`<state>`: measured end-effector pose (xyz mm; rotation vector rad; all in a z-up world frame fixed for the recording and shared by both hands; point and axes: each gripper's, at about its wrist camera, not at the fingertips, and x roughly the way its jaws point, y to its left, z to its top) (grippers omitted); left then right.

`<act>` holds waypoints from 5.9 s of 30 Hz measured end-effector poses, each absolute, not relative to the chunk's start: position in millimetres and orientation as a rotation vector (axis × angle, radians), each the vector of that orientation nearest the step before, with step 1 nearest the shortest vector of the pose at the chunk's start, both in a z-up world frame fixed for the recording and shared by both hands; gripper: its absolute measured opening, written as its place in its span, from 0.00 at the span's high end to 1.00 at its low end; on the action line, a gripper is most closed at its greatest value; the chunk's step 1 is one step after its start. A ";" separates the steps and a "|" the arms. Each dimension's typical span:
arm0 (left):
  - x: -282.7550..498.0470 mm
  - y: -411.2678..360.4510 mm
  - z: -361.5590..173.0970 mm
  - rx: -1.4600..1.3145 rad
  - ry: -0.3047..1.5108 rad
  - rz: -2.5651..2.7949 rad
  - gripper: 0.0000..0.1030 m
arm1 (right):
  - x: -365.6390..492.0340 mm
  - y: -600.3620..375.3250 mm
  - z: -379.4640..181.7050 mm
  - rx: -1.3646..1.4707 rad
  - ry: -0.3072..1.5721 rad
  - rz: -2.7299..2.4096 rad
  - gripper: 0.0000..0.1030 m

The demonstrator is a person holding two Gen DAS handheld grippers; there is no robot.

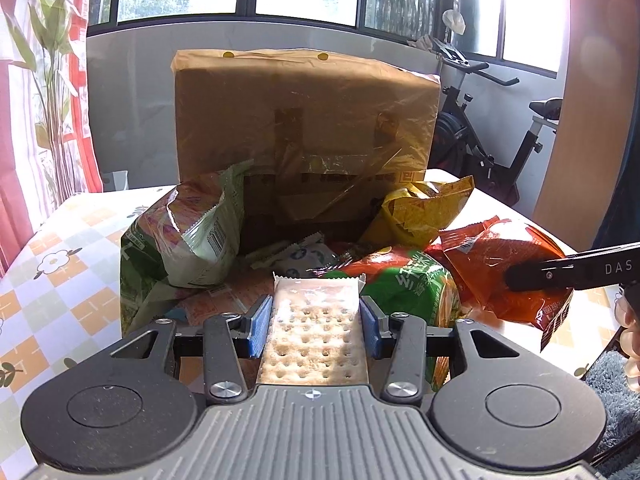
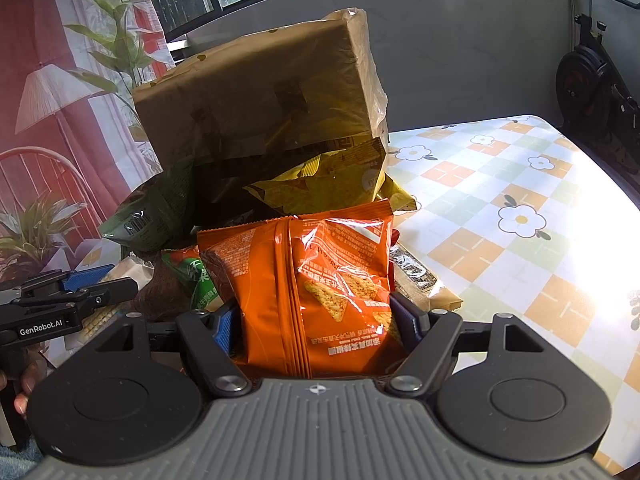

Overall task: Organize snacks
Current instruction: 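Lift the cracker pack with the left tool while the right tool holds the orange bag, then carry both snacks over the box and open both tools to drop them in, then move both open tools back down to the snack pile, then close the left tool on the pink bread pack while the right tool closes on the red packet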

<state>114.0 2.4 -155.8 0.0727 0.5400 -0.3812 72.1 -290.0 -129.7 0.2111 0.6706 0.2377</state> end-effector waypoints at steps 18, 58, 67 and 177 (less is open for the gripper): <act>113.6 8.2 -143.7 0.071 0.491 -0.367 0.53 | 74.1 -290.1 -123.9 0.186 0.649 0.239 0.27; 192.1 17.1 8.1 0.077 0.262 -0.301 0.53 | 181.1 -276.2 19.1 0.059 0.419 0.369 0.27; 222.2 12.5 35.4 0.100 0.256 -0.303 0.53 | 215.2 -276.5 40.9 0.068 0.397 0.370 0.27; 201.7 14.5 -190.8 -0.049 0.827 -0.222 0.15 | 138.1 -277.8 -163.6 -0.059 0.725 0.347 0.71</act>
